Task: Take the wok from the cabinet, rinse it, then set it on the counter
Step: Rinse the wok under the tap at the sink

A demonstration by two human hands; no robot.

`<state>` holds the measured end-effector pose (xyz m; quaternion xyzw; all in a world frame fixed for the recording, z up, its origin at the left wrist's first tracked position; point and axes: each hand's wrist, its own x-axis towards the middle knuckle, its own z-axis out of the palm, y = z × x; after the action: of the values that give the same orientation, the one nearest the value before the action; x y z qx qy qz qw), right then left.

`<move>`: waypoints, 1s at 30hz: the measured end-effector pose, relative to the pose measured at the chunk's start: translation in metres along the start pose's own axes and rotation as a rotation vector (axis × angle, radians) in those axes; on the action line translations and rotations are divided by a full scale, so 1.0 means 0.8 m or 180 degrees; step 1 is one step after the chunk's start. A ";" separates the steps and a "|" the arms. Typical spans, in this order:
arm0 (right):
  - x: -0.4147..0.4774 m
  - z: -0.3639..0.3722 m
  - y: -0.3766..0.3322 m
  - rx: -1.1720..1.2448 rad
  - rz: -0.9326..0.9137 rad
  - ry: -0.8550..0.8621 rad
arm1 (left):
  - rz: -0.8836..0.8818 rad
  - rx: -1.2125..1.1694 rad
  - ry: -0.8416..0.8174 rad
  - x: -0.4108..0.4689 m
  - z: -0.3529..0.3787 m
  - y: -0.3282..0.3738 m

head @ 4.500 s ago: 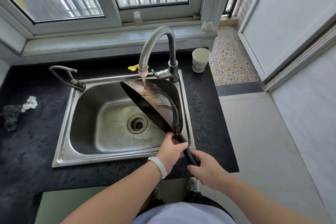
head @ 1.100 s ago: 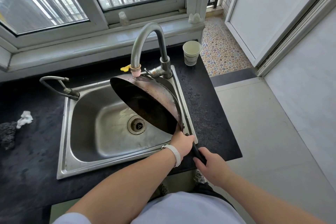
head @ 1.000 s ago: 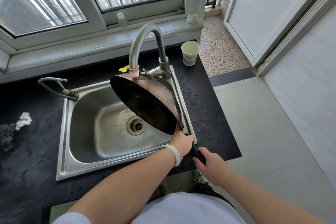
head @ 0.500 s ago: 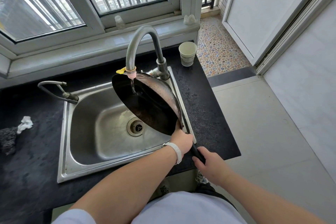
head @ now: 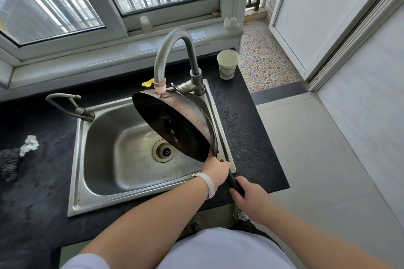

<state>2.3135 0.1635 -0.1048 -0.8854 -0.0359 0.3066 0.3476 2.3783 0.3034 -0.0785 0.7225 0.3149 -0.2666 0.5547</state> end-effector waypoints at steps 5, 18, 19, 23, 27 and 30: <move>0.001 0.001 -0.005 -0.0216 -0.0081 -0.0016 | -0.0281 -0.0207 0.0088 0.012 -0.002 -0.022; 0.011 -0.005 -0.031 -0.0614 -0.0368 0.0228 | -0.0163 -0.1380 0.0037 0.002 -0.032 -0.018; 0.013 -0.003 -0.036 -0.0654 -0.0397 0.0266 | -0.0175 -0.1557 0.0022 0.002 -0.037 -0.017; 0.018 0.003 -0.054 -0.0913 -0.0443 0.0411 | -0.0353 -0.2286 -0.0164 -0.001 -0.057 -0.017; 0.021 0.008 -0.071 -0.1134 -0.0441 0.0430 | -0.0365 -0.2680 -0.0127 -0.002 -0.071 -0.024; 0.023 0.010 -0.081 -0.1185 -0.0433 0.0265 | -0.0373 -0.2738 -0.0028 -0.005 -0.082 -0.030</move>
<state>2.3336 0.2221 -0.0771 -0.9418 -0.1373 0.2336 0.1991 2.3602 0.3706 -0.0747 0.4053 0.4354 -0.1452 0.7906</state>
